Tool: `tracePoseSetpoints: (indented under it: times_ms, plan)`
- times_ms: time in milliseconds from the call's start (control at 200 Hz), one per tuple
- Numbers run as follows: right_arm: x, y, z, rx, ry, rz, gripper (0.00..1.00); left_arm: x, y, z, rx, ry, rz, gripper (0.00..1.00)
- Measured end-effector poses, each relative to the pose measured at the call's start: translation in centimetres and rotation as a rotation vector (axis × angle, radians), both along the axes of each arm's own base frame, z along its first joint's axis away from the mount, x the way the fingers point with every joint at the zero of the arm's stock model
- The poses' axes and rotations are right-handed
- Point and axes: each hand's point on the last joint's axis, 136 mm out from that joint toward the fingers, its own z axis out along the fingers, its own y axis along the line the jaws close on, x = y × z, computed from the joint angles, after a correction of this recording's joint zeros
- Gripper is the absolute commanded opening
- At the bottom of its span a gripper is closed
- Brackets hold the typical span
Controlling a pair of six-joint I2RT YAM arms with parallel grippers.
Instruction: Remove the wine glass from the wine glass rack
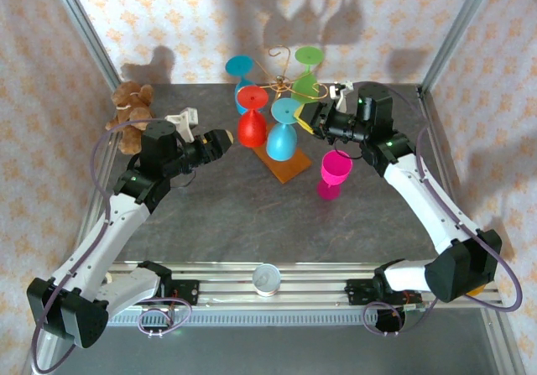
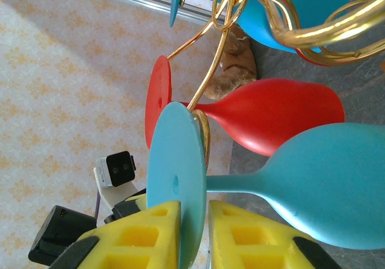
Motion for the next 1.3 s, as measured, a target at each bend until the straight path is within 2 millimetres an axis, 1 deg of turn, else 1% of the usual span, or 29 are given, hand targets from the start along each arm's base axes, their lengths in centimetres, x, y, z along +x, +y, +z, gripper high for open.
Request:
tracePoseSetpoints:
  times_ms: [330,466,631,761,1071,1146,1301]
  plan:
    - [0.0,0.0,0.2,0.008,-0.001,0.002,0.1,0.0,0.0,-0.6,0.002,0.008,0.0,0.59]
    - [0.0,0.1,0.7,0.019,-0.005,0.003,0.0,0.0,0.1,-0.6,0.003,0.007,0.004,0.59]
    - [-0.2,0.2,0.9,0.039,0.016,0.01,0.0,0.1,0.3,-0.5,0.007,0.003,0.015,0.6]
    - [-0.3,0.4,1.6,0.072,0.024,0.02,0.0,0.1,0.3,-0.4,0.007,0.0,0.017,0.6]
    - [-0.3,1.0,4.5,0.117,-0.007,0.056,0.0,0.1,0.3,-0.4,0.001,0.004,0.02,0.6]
    - [-0.2,1.3,4.5,0.117,-0.003,0.067,0.0,0.1,0.3,-0.4,0.001,0.004,0.02,0.6]
    - [0.7,1.7,3.5,0.108,0.026,0.069,0.0,0.1,0.3,-0.4,0.002,0.004,0.021,0.6]
